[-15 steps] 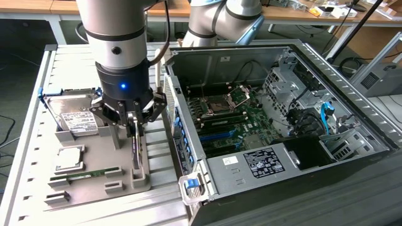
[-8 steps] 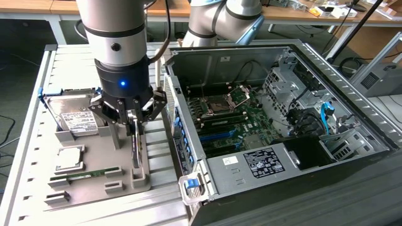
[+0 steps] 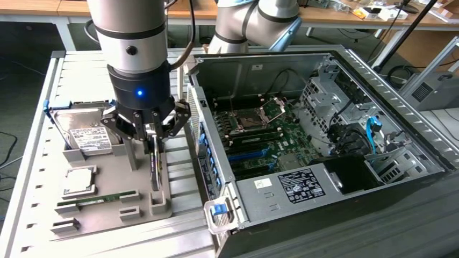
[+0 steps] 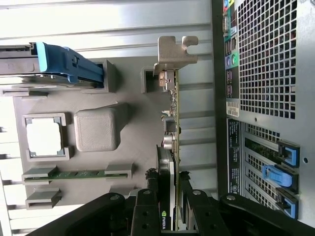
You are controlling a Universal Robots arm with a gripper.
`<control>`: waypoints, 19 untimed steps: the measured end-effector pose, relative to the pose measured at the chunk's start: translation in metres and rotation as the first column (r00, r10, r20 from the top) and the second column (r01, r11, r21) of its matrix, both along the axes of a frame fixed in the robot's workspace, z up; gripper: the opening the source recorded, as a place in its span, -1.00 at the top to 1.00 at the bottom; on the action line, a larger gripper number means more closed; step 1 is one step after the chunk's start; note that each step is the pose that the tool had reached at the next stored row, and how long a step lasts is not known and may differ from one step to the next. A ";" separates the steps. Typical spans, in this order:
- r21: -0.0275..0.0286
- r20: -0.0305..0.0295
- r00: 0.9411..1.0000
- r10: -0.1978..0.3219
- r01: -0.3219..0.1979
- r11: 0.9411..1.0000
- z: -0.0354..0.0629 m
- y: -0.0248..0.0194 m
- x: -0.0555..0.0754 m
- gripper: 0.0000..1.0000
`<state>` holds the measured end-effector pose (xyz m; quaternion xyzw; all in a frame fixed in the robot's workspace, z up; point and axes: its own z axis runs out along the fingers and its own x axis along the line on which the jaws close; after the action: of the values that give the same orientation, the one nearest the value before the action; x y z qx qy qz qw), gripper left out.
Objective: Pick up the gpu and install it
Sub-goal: 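Pick up the gpu and move the gpu toward the slot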
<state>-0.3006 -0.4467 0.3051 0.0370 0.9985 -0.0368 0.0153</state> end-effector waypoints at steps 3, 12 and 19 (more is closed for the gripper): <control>0.000 0.000 1.000 0.000 0.000 1.000 0.0014 0.0000 0.000 0.45; 0.000 0.000 1.000 0.000 0.000 1.000 0.0066 0.0000 0.000 0.45; 0.000 0.000 1.000 0.000 0.000 1.000 0.0105 0.0000 0.000 0.45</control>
<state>-0.3006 -0.4467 0.3157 0.0370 0.9985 -0.0368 0.0153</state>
